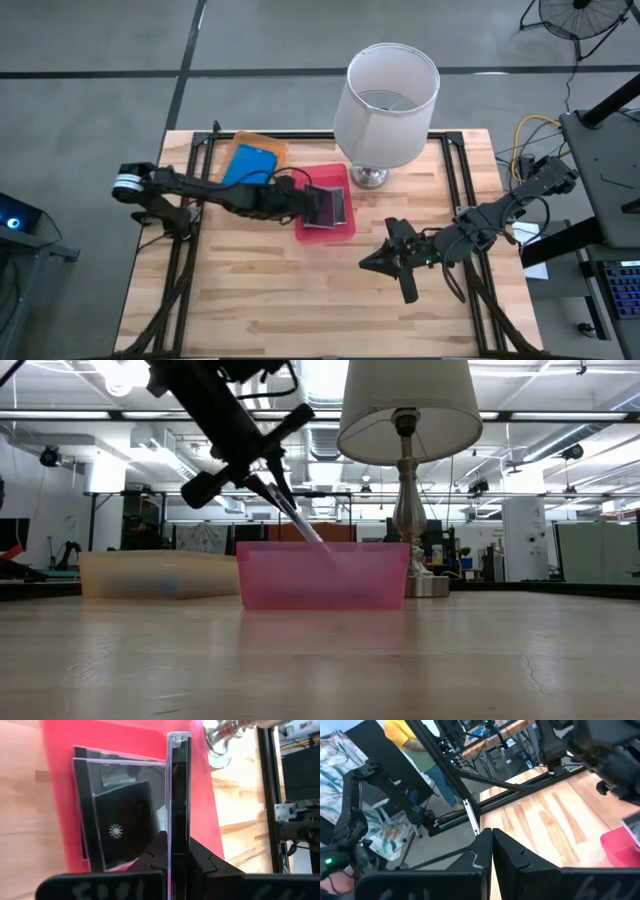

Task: Pick & place jewel cases by type
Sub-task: Put the black cd case into the pink bin

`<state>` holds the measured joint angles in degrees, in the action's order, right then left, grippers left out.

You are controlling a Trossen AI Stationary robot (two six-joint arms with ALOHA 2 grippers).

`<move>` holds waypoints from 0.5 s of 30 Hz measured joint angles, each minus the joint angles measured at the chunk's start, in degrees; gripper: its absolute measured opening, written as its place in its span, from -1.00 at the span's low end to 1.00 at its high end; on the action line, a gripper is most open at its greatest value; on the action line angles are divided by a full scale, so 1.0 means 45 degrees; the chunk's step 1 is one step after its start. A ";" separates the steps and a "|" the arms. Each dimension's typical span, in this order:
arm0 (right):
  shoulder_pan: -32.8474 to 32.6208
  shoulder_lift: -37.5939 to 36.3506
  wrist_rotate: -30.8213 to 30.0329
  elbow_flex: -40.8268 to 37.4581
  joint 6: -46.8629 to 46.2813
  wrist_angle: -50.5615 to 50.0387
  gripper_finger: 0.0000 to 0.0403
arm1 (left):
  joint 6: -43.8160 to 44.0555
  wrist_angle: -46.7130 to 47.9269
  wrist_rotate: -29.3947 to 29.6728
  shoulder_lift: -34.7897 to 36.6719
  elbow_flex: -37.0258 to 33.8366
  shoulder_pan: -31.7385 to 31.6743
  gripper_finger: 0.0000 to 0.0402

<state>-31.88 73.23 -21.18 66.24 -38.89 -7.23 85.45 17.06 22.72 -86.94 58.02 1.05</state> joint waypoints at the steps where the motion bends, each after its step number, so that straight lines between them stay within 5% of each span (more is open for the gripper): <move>1: 0.0000 0.0000 -0.0002 0.0000 0.0014 0.0000 -0.96 | -0.0024 -0.0017 -0.0100 -0.0177 0.0121 -0.0047 -0.99; 15: -0.0034 0.0000 -0.0338 -0.0010 -0.0026 0.0027 -0.96 | 0.0126 -0.0518 -0.0115 -0.0887 0.0184 -0.0424 -0.88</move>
<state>-32.03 73.23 -22.70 66.19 -39.01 -7.11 86.02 14.73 22.21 -90.93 58.85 -0.86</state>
